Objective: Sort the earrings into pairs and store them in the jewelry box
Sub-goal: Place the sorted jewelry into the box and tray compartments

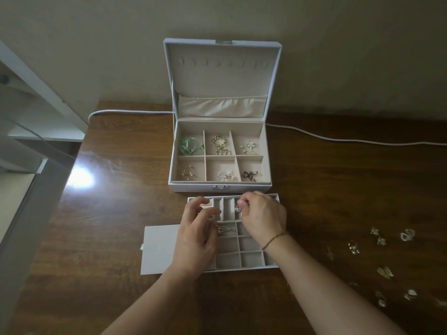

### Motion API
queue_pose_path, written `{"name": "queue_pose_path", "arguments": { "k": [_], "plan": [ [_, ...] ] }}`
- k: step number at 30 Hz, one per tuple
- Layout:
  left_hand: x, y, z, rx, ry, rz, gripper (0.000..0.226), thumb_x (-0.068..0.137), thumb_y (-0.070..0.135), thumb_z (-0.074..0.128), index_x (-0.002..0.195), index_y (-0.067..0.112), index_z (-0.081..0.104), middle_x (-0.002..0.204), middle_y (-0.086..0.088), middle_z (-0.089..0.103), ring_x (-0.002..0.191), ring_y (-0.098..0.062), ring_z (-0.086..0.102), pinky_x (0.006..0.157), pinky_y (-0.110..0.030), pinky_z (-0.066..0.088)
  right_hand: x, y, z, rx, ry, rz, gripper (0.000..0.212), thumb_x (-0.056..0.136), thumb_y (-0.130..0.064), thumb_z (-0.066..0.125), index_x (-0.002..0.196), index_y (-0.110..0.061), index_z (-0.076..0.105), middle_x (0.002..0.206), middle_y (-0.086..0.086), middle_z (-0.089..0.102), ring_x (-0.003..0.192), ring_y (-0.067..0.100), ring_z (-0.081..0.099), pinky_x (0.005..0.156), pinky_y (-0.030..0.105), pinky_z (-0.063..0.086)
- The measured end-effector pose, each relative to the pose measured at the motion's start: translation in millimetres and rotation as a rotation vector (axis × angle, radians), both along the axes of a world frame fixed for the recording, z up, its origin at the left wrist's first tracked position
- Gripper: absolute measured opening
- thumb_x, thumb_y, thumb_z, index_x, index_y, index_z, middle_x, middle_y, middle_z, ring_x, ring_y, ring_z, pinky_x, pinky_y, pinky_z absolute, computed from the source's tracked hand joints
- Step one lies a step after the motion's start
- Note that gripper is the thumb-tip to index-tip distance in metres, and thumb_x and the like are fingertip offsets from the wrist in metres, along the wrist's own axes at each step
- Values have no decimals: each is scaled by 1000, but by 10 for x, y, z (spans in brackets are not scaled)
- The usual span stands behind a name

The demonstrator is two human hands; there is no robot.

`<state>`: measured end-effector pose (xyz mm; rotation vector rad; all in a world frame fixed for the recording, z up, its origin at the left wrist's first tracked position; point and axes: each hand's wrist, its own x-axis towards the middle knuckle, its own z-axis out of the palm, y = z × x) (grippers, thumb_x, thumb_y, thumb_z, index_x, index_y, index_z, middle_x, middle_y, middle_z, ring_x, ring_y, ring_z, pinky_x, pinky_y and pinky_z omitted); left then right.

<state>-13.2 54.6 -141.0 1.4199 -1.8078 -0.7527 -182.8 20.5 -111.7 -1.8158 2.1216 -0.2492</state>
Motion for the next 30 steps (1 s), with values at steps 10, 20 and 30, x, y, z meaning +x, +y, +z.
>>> {"name": "queue_pose_path", "arguments": {
  "k": [10, 20, 30],
  "plan": [
    [-12, 6, 46, -2, 2, -6, 22, 87, 7, 55, 105, 15, 64, 131, 6, 41, 107, -11, 54, 75, -36, 56, -111, 100, -33, -117, -100, 10, 10, 92, -29, 58, 92, -28, 68, 81, -11, 66, 69, 10, 62, 53, 23, 47],
    [-52, -17, 4, -97, -290, -107, 27, 86, 22, 51, 105, 11, 67, 125, -8, 54, 110, -30, 54, 85, -46, 51, -123, 264, -25, -105, -29, 125, 22, 92, -36, 47, 98, -30, 68, 92, -10, 68, 88, 15, 62, 66, 29, 50],
    [-123, 10, -21, -151, -485, -215, 33, 88, 36, 52, 105, 21, 75, 111, 4, 70, 111, -33, 53, 91, -51, 41, -1219, 835, 109, -197, -16, -259, 13, 91, -31, 59, 100, -31, 69, 90, -17, 66, 84, 2, 58, 62, 12, 42]
  ]
}}
